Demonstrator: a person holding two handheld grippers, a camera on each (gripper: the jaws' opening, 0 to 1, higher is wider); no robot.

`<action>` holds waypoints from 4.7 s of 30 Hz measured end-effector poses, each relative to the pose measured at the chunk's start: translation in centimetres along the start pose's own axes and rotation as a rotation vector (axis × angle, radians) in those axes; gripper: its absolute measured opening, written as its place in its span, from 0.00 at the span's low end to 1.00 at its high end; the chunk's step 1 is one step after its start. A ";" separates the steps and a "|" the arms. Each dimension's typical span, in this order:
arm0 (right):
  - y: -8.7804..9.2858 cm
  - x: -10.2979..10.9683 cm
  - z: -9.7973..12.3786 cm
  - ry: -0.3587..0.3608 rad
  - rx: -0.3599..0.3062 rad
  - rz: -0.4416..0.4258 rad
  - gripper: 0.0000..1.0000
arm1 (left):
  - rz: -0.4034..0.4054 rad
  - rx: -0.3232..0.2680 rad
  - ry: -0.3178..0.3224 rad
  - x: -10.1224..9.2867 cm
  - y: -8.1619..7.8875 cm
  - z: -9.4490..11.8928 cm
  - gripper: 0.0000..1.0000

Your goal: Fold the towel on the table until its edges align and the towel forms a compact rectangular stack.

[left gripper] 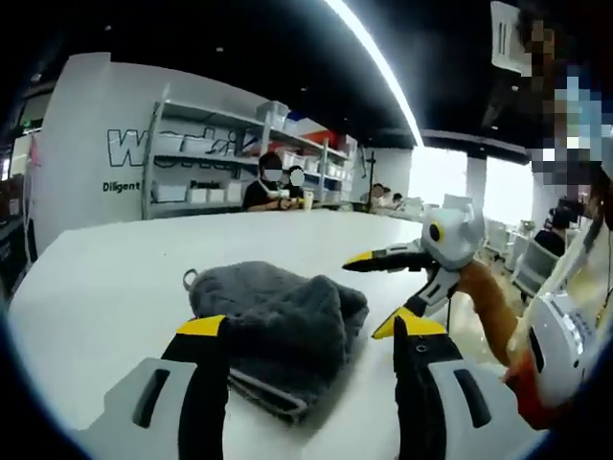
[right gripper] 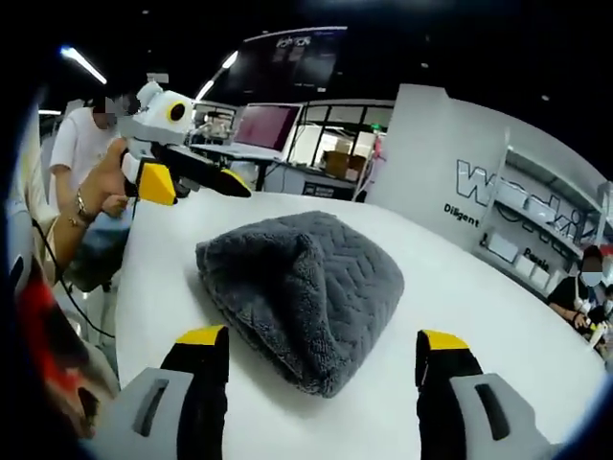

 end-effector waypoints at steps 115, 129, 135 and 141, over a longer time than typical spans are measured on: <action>1.4 1.4 -1.9 -0.065 0.055 0.052 0.65 | 0.423 -0.247 0.052 7.3 1.1 -3.5 0.06; 0.9 0.9 -1.1 -0.016 0.039 0.043 0.75 | 0.428 -0.381 0.198 6.3 -4.7 -4.6 0.06; 0.9 0.9 -0.8 -0.013 0.032 0.040 0.75 | 0.379 -0.395 0.169 6.2 -6.0 -3.7 0.06; 0.8 0.9 -0.8 -0.021 0.030 0.039 0.75 | 0.370 -0.386 0.102 7.1 -5.6 -2.0 0.06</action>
Point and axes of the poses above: the point that each gripper's makers call its tool centre point, and the gripper's own axes: z roughly backward along the fingers, x roughly to its left, y roughly out of its underside, the point moved 10 cm from there along z, roughly backward along the fingers, and after that the axes turned 13 degrees about y, right-handed, at the moved point
